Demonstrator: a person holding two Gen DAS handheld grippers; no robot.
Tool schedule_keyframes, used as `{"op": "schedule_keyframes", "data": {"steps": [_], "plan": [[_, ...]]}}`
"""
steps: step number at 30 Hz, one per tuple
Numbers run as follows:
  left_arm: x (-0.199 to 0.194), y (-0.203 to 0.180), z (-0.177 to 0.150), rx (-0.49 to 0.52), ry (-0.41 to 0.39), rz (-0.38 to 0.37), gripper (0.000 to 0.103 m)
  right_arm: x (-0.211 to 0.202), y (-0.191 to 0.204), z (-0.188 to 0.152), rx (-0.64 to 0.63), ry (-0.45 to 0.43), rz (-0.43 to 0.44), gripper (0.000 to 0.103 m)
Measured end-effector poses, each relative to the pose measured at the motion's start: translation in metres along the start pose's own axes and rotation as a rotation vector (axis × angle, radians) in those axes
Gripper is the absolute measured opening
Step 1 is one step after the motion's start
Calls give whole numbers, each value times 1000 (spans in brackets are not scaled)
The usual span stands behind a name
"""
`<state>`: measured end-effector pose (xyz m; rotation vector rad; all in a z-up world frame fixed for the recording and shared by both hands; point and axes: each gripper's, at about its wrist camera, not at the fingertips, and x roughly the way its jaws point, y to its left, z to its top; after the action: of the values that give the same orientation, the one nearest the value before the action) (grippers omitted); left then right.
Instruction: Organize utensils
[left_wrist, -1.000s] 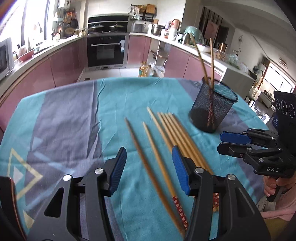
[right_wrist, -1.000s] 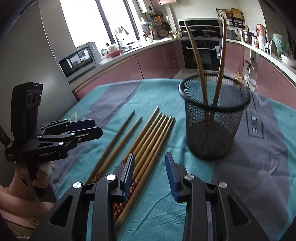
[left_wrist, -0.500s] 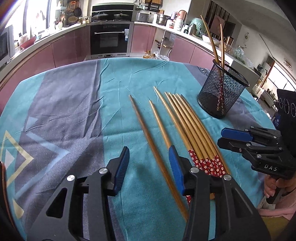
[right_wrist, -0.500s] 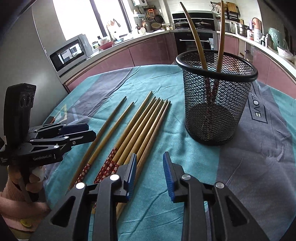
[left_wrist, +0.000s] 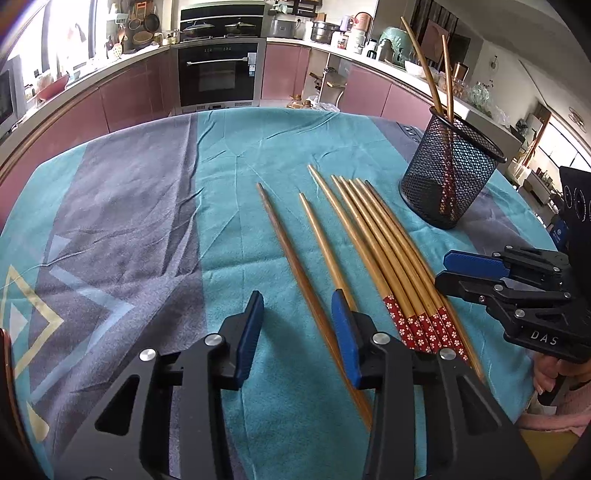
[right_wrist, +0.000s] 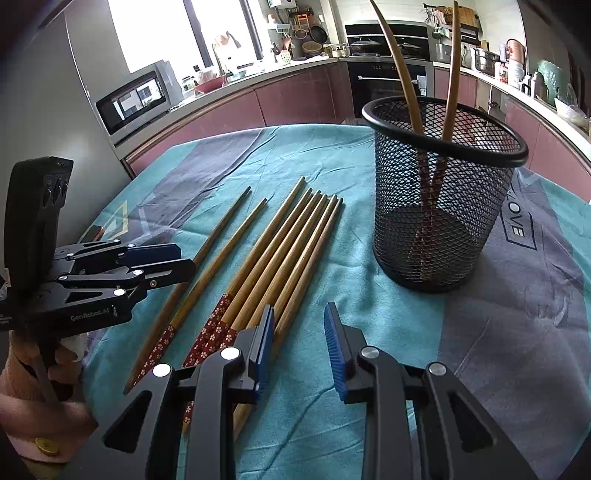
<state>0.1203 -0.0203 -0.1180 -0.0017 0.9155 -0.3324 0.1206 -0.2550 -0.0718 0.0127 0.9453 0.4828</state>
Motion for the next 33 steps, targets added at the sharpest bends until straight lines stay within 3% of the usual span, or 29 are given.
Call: {"op": "schedule_keyframes", "data": {"steps": [21, 27, 31, 33], "plan": [[16, -5, 11, 44, 26, 49, 35, 15, 3, 11, -20, 12, -72, 22], [19, -3, 16, 23, 22, 58, 24, 19, -3, 15, 14, 3, -61, 11], [19, -3, 16, 4, 22, 35, 13, 18, -10, 15, 50, -3, -38, 10], [19, -3, 16, -3, 19, 37, 13, 16, -13, 15, 68, -5, -27, 9]]}}
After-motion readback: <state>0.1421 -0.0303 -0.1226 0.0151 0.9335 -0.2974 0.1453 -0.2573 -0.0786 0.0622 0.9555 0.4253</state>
